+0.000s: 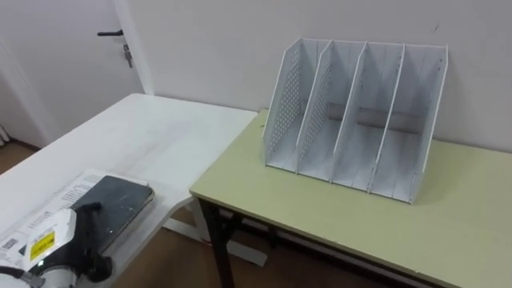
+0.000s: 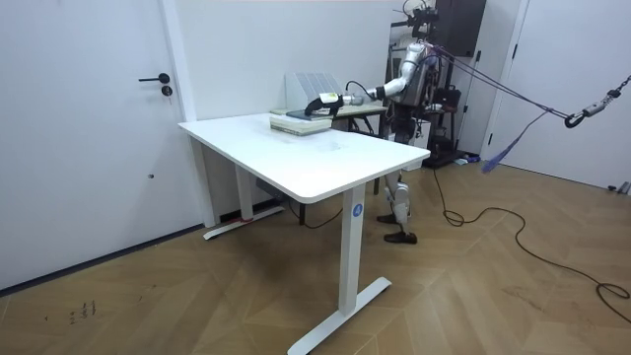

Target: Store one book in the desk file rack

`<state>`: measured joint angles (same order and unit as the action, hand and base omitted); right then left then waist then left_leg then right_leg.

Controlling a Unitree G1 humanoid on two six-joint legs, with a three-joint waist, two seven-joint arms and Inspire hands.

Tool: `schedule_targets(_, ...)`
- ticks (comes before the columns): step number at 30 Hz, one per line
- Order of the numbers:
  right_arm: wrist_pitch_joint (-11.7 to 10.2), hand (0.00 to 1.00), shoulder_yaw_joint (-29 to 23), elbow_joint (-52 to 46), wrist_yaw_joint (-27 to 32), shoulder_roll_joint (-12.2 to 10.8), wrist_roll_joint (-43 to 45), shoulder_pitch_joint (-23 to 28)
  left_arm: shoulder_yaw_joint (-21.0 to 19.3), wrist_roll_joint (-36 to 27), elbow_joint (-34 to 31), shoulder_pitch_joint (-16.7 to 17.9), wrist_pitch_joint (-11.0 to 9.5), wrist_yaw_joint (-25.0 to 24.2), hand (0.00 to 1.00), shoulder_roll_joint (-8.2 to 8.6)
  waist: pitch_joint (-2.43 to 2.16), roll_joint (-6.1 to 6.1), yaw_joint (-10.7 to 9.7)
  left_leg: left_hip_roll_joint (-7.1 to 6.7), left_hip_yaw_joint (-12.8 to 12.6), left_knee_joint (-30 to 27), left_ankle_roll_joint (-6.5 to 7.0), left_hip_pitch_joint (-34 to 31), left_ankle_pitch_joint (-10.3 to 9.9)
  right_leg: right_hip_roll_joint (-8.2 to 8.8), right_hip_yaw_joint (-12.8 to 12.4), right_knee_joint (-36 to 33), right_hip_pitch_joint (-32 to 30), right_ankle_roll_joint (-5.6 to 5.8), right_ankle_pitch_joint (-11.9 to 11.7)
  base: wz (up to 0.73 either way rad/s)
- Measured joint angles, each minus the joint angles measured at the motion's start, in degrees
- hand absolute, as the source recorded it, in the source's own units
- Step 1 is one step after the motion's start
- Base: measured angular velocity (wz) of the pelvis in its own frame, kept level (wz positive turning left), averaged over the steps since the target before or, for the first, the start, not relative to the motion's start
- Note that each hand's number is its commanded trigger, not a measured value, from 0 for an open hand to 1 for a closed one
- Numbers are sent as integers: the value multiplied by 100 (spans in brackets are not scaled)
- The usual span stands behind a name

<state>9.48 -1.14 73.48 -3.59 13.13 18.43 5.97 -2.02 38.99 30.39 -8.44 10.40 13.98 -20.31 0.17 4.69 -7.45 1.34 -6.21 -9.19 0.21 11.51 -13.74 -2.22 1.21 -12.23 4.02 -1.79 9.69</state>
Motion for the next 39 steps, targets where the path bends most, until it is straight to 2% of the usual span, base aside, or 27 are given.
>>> schedule_targets(8,176,0,-9,-9,181,-29,0,-15,-3,56,-3,-75,77,-1,100,-36,-4,0,-19,6,9,65,32,0,4,-23,-15,-55,-15,-9,-27,-1)
schedule_targets(10,200,0,-9,-10,235,-28,-1,-25,-1,55,-21,-80,89,-4,100,-41,-21,24,-18,9,17,66,32,-10,5,-26,-12,-54,-3,-18,-34,0)
schedule_targets(14,185,0,-8,-19,313,-30,-13,-40,2,58,-25,-100,101,-69,100,-40,-46,62,-22,9,16,48,33,-8,8,-24,-9,-44,0,-19,-34,0)
schedule_targets(34,173,0,121,-46,383,-29,-229,-176,72,54,-77,-130,102,-105,100,-31,-36,60,-8,-1,-4,40,35,17,10,-15,-32,-29,-17,-6,-21,0)
schedule_targets(39,46,0,225,-452,191,15,-242,-281,107,-23,-655,-48,178,-364,100,-21,-18,35,64,-10,19,22,51,-90,21,4,-15,-54,-126,-1,-24,1)
